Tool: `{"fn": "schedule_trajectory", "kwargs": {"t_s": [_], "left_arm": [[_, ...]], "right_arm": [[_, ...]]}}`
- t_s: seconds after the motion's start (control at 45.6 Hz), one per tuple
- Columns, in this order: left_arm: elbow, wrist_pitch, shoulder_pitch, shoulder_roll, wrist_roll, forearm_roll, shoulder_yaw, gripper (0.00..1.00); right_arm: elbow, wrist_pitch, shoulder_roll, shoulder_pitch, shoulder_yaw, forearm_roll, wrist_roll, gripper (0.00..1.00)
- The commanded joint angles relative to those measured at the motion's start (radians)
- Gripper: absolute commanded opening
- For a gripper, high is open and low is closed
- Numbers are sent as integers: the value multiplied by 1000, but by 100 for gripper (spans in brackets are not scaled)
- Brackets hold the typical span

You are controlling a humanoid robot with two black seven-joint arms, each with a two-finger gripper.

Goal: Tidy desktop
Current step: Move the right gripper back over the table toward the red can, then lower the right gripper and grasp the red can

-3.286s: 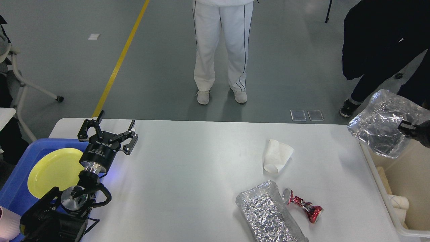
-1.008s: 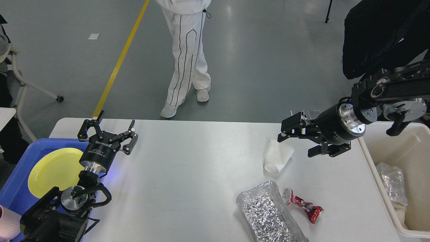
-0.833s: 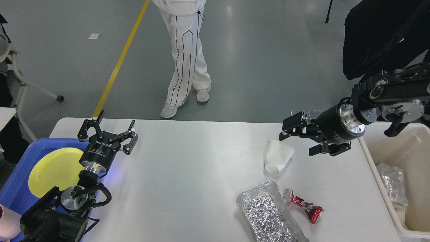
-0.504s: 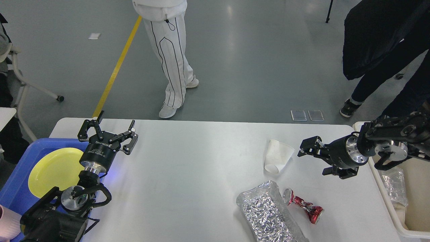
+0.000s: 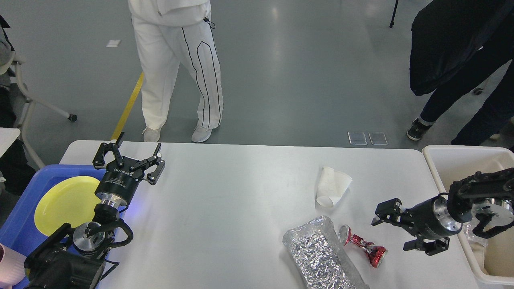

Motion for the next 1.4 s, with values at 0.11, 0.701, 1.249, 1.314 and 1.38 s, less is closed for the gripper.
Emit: {"fn": "schedule_trajectory", "kwargs": {"t_s": [0.11,0.701,1.249,1.314,1.38], "left_arm": [[0,0,0,0,0,0,0,96],[0,0,0,0,0,0,0,96],[0,0,0,0,0,0,0,96],[0,0,0,0,0,0,0,96],[0,0,0,0,0,0,0,96]], "right_arm": [[16,-10,-17,-62,23,-6,0,100],[-55,-105,5,-237,168,19,70,91],[-79,-148,23,-273,166,2,76,15],[-76,-146,20,-271,165,1,78,2],[-76,-156,20,-271,163,-1,76,0]]}}
